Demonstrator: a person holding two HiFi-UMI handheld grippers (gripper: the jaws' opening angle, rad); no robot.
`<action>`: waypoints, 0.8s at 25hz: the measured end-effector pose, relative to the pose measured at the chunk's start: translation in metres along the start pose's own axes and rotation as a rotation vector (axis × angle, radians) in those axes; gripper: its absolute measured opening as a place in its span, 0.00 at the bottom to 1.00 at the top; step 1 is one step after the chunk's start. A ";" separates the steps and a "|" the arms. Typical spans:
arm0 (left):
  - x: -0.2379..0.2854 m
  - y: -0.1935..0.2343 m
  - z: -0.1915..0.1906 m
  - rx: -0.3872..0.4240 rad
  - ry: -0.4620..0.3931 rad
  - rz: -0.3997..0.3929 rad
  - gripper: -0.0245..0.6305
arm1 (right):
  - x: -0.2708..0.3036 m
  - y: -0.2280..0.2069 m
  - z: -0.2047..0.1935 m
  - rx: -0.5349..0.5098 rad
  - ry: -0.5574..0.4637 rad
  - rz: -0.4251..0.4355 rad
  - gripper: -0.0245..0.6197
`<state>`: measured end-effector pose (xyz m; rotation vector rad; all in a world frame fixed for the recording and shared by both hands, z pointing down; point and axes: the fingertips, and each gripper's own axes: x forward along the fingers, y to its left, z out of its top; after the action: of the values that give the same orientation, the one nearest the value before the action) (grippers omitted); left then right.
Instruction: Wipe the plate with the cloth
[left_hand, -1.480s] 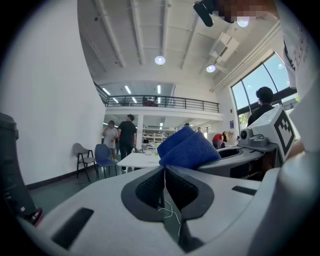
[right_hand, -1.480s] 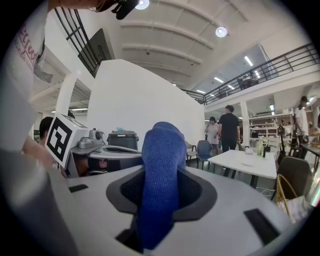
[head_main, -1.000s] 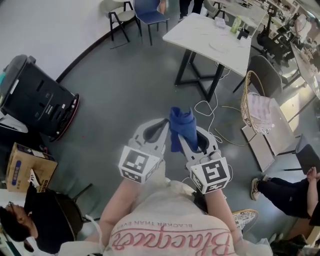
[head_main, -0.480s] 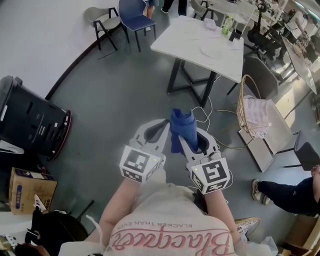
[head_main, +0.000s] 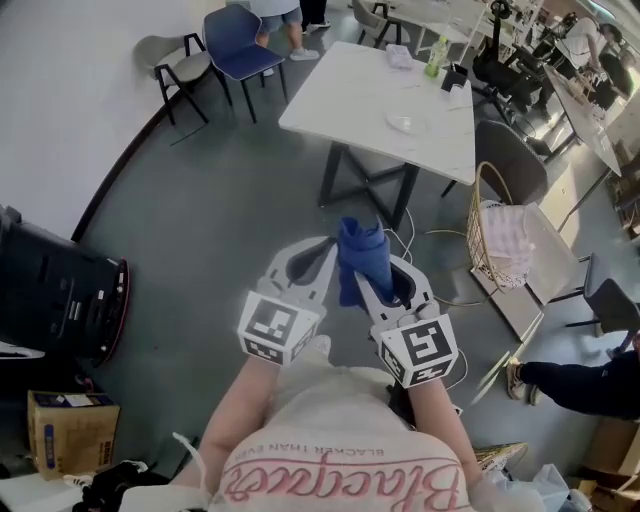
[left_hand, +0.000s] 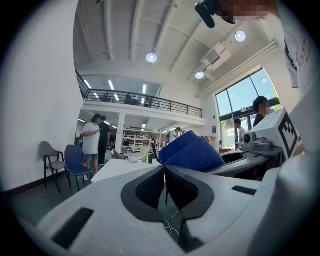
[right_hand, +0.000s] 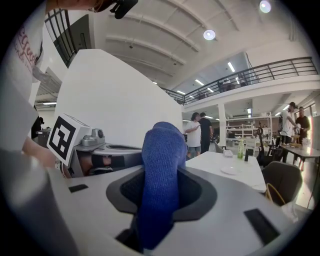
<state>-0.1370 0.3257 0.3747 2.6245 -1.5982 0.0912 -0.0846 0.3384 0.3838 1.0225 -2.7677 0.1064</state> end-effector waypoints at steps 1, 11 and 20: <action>0.006 0.005 0.001 -0.001 -0.002 -0.008 0.04 | 0.006 -0.005 0.001 0.000 0.003 -0.010 0.23; 0.055 0.048 0.004 -0.029 -0.018 -0.070 0.04 | 0.048 -0.042 0.009 0.010 0.018 -0.096 0.23; 0.096 0.055 -0.003 -0.054 -0.006 -0.115 0.04 | 0.059 -0.081 -0.001 0.047 0.042 -0.162 0.23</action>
<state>-0.1421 0.2154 0.3878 2.6713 -1.4265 0.0333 -0.0757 0.2397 0.3963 1.2375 -2.6444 0.1685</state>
